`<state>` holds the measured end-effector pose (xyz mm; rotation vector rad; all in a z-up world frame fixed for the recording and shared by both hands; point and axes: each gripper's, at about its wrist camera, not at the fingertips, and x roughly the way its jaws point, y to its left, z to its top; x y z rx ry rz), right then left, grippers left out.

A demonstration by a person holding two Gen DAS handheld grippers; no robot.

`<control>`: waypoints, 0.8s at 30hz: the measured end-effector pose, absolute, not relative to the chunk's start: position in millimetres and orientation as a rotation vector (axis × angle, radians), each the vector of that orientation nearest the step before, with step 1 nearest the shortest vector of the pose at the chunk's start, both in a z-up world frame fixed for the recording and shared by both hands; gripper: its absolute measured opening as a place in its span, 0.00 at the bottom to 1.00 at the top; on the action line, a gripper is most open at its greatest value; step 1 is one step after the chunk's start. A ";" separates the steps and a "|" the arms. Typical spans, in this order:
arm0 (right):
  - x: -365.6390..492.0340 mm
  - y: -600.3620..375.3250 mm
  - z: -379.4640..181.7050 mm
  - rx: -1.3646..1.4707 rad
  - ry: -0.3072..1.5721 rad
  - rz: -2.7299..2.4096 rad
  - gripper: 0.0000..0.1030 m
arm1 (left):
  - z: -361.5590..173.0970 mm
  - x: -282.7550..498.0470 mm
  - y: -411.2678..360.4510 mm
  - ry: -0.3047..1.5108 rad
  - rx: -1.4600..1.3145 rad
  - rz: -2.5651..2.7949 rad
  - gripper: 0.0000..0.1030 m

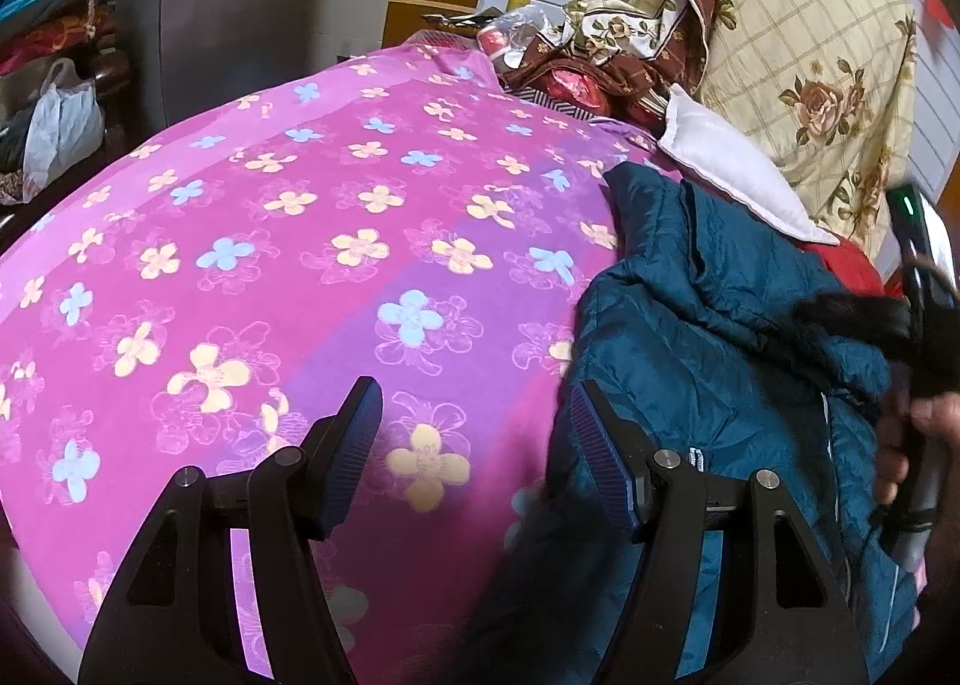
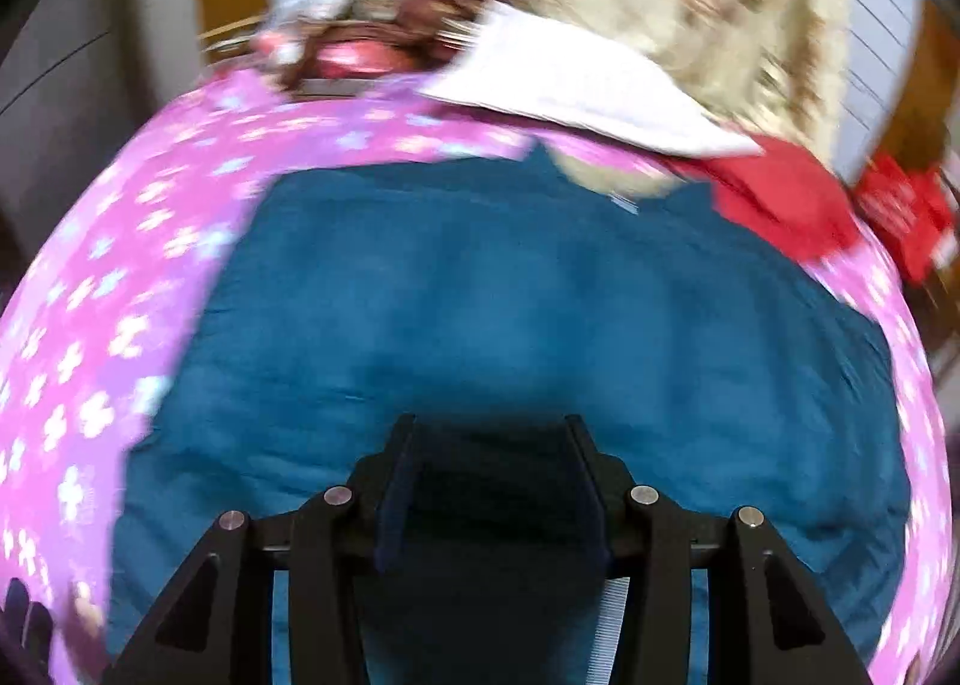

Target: Fold large clothes

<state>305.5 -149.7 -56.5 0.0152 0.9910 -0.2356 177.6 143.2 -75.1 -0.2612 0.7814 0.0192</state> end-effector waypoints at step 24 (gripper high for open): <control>-29.1 -328.3 -44.4 0.416 0.973 -0.346 0.46 | -65.5 123.7 148.9 0.811 -0.233 -0.042 0.64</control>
